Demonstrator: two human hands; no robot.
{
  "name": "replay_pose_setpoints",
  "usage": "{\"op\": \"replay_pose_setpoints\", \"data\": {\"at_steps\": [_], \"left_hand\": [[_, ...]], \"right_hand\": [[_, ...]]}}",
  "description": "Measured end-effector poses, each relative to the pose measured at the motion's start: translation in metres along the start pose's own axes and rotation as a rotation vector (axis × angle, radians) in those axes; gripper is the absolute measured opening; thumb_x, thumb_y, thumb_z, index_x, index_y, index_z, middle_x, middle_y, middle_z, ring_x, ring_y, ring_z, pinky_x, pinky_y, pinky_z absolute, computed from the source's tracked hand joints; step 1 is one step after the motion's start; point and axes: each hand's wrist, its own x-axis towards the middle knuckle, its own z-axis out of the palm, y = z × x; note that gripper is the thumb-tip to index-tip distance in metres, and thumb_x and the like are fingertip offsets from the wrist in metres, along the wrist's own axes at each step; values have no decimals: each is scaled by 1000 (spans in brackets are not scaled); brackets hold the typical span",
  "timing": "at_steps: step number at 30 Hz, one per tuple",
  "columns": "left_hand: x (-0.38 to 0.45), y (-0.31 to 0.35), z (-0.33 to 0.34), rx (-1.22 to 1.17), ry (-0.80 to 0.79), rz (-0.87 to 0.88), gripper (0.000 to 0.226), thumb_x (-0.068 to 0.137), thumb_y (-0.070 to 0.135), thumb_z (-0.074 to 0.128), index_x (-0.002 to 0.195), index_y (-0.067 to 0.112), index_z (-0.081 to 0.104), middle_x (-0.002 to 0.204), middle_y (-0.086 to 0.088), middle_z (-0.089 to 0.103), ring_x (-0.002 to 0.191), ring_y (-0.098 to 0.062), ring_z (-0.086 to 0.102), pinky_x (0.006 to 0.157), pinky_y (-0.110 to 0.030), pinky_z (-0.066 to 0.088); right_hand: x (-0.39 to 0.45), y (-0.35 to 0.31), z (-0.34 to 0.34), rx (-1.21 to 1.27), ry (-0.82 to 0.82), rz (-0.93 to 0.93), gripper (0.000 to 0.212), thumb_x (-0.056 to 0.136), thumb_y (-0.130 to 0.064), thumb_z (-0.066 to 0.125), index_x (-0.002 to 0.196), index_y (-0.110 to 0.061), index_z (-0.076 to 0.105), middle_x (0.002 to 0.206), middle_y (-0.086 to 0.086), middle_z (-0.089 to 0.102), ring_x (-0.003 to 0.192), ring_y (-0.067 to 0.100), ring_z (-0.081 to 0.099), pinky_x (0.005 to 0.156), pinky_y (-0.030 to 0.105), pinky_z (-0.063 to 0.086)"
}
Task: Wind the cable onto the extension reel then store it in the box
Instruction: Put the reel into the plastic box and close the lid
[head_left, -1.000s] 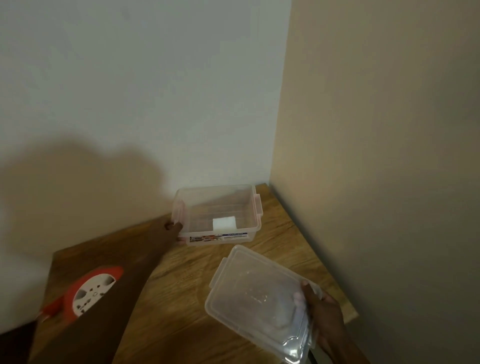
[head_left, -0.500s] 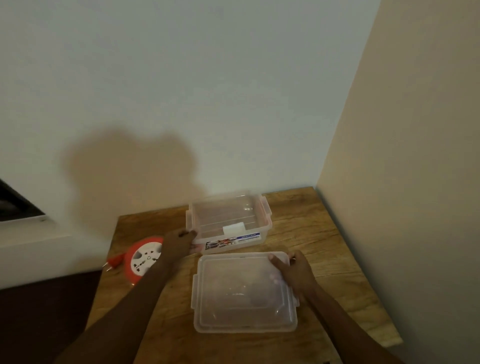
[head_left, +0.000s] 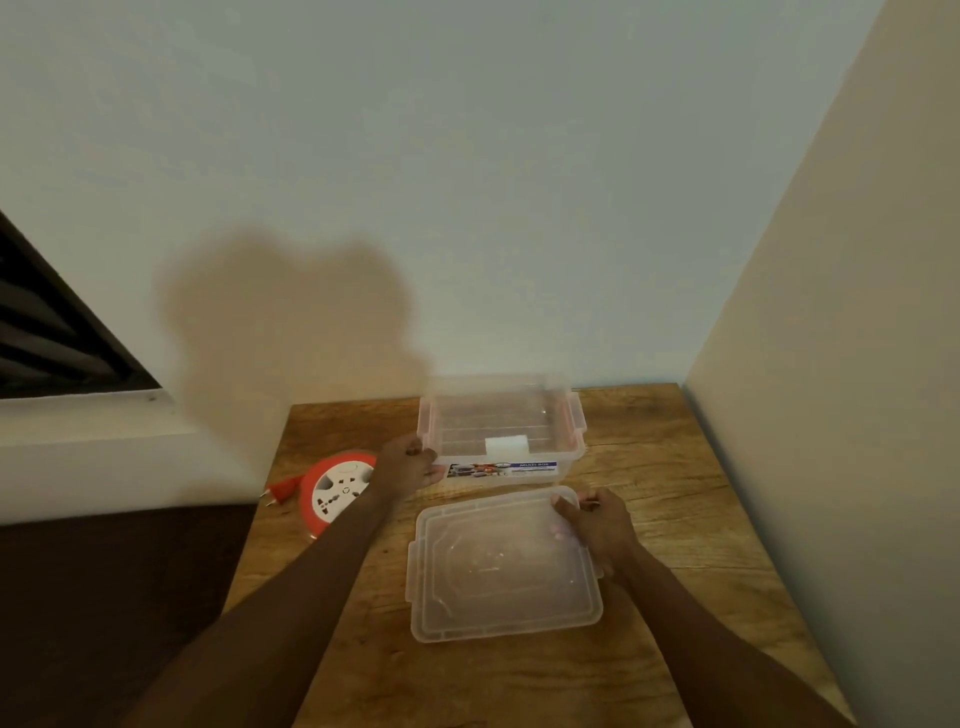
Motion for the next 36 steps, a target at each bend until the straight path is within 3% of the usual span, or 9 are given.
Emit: {"op": "replay_pose_setpoints", "data": {"at_steps": [7, 16, 22, 24, 26, 28, 31, 34, 36], "left_hand": [[-1, -2, 2, -52, 42, 27, 21, 104, -4, 53, 119, 8, 60, 127, -16, 61, 100, -27, 70, 72, -24, 63], [-4, -17, -7, -154, 59, -18, 35, 103, -5, 55, 137, 3, 54, 124, -13, 59, 110, -33, 69, 87, -37, 61], [-13, -18, -10, -133, 80, 3, 29, 100, -4, 59, 94, 24, 63, 105, -6, 67, 105, -32, 71, 79, -34, 64], [-13, -20, -12, -144, 80, 8, 17, 102, 1, 59, 109, 15, 65, 114, -9, 66, 112, -35, 70, 82, -37, 63], [-15, -25, -18, -145, 67, 4, 28, 106, 9, 55, 134, 7, 58, 126, -14, 64, 118, -37, 68, 83, -36, 62], [-16, -33, -29, -115, 62, -6, 30, 108, 12, 52, 136, 4, 57, 127, -17, 67, 115, -33, 69, 78, -31, 62], [-18, -43, -49, -84, 189, -66, 21, 108, 18, 52, 116, 7, 69, 109, -14, 75, 90, -22, 71, 68, -30, 57], [-18, -50, -71, -158, 323, -72, 18, 106, 21, 56, 101, 13, 72, 107, -10, 73, 95, -24, 70, 83, -40, 58], [-19, -50, -86, -199, 373, -58, 14, 106, 20, 57, 108, 12, 68, 104, -7, 71, 93, -22, 70, 78, -37, 59]], "right_hand": [[-8, 15, 5, 68, 64, 47, 17, 82, -6, 77, 92, -10, 64, 93, 7, 72, 82, 24, 70, 59, 34, 57], [-20, 15, 10, -179, 179, -30, 20, 80, 0, 68, 82, -20, 64, 82, -4, 68, 78, 15, 65, 61, 27, 50], [-17, 12, 7, -378, 144, -81, 17, 83, -5, 66, 86, -21, 59, 88, -3, 67, 77, 13, 61, 60, 27, 49], [-16, 13, 7, -409, 136, -91, 14, 83, -8, 66, 92, -17, 61, 92, 0, 67, 81, 17, 62, 66, 31, 53], [-17, 16, 8, -484, 162, -91, 21, 83, -16, 65, 103, -15, 62, 99, 3, 65, 93, 24, 62, 80, 41, 55], [-21, 22, 12, -560, 210, -113, 30, 83, -23, 64, 113, -16, 60, 108, 6, 62, 102, 28, 58, 88, 46, 52], [-26, 30, 19, -579, 247, -228, 31, 84, -24, 65, 114, -20, 60, 112, 4, 59, 106, 27, 52, 92, 48, 47], [-29, 30, 30, -579, 216, -332, 25, 84, -20, 67, 108, -25, 61, 109, -3, 58, 103, 20, 49, 90, 43, 45], [-32, 23, 42, -551, 136, -393, 23, 84, -18, 68, 105, -25, 62, 105, -6, 57, 101, 17, 49, 87, 36, 46]]}}
